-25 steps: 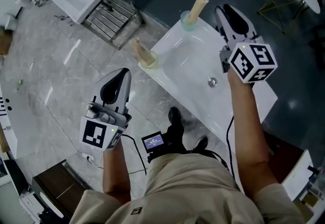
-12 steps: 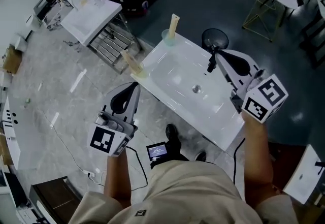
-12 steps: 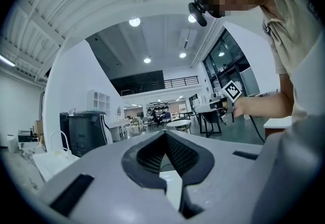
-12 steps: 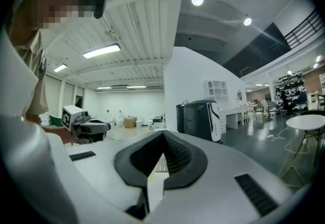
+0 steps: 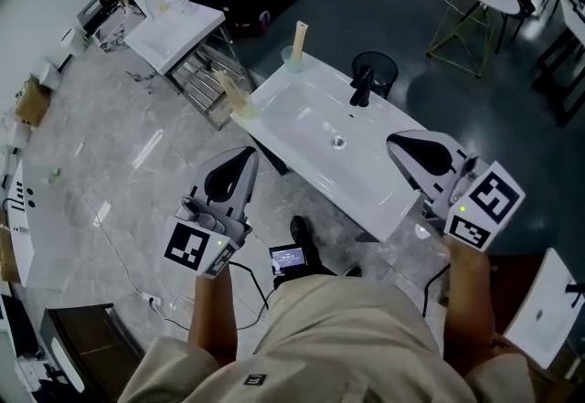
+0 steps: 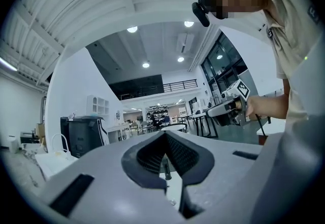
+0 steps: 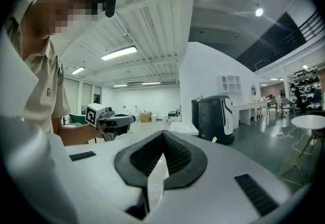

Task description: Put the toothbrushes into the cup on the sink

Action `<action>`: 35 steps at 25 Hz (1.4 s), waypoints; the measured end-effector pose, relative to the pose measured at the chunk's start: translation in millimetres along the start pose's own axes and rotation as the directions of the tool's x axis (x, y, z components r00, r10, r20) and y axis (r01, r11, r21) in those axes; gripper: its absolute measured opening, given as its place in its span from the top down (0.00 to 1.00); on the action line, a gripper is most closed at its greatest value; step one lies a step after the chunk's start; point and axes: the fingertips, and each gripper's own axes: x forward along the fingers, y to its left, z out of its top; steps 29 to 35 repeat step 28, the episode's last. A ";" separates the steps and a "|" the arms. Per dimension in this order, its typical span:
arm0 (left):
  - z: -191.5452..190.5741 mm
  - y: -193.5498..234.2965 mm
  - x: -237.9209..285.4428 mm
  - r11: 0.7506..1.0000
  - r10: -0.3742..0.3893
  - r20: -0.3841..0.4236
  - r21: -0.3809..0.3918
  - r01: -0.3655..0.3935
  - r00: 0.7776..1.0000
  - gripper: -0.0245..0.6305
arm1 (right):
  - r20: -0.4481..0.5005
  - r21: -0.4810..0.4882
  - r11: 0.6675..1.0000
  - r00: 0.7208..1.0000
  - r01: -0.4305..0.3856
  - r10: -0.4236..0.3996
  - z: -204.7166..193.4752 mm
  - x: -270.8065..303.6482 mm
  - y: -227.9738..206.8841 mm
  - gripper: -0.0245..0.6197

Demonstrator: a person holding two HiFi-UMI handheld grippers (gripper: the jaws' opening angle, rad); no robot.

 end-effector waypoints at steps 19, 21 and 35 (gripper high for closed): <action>-7.2 -39.7 -55.6 0.999 0.036 -0.019 -0.014 -0.037 0.999 0.96 | -0.080 -0.016 0.997 0.994 -0.071 0.069 -32.8 -20.3 65.0 0.96; -3.7 -42.3 -49.3 0.999 0.034 -0.020 -0.012 -0.034 0.999 0.95 | -0.082 -0.012 0.997 0.994 -0.074 0.072 -31.2 -23.1 60.0 0.96; 5.2 -45.1 -46.0 0.999 0.034 -0.015 -0.007 -0.034 0.999 0.95 | -0.084 -0.010 0.998 0.994 -0.069 0.068 -27.0 -28.6 55.9 0.96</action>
